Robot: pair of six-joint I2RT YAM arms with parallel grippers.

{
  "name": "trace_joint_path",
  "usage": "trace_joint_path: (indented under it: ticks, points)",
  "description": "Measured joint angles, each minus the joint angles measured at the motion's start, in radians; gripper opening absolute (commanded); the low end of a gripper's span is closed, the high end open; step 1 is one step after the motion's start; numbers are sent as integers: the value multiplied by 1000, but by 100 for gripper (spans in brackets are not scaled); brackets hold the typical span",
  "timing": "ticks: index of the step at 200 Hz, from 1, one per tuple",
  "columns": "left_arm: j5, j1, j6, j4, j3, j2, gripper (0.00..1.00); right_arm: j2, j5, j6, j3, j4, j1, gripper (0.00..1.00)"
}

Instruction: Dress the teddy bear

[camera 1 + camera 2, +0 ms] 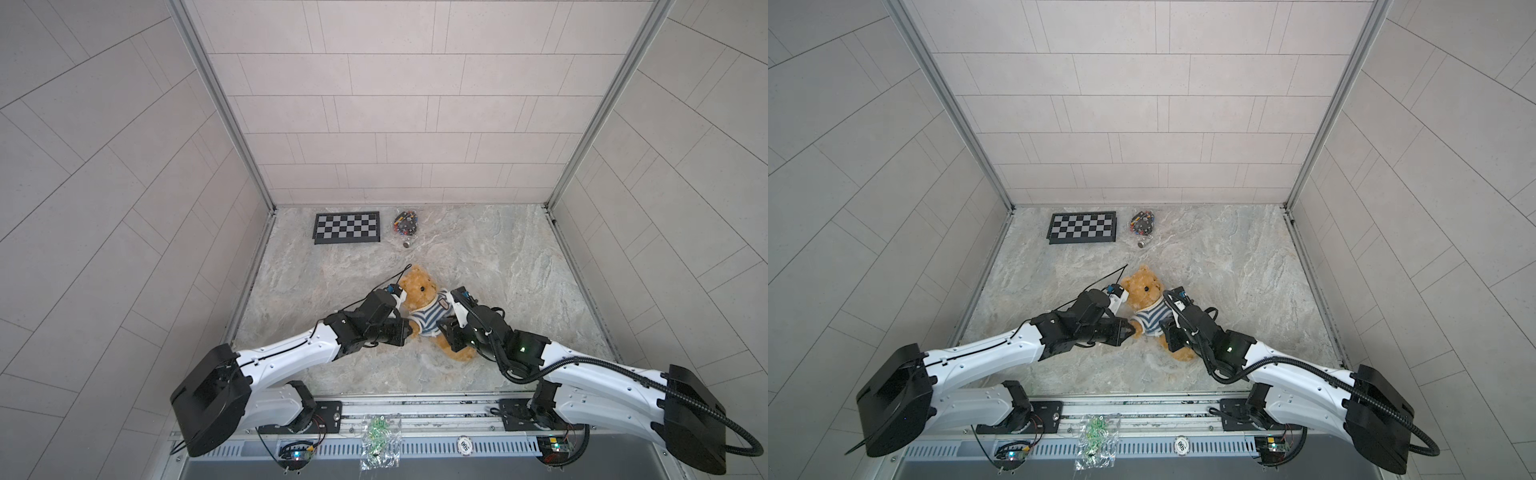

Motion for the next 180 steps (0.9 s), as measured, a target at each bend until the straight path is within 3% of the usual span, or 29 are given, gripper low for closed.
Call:
trace_joint_path:
  ticks: [75,180]
  points:
    - [-5,0,-21,37,-32,-23,0,238,-3,-41,174,-7,31,38]
    - [-32,2,-36,83,-50,-24,0,335,167,-26,203,-23,38,11]
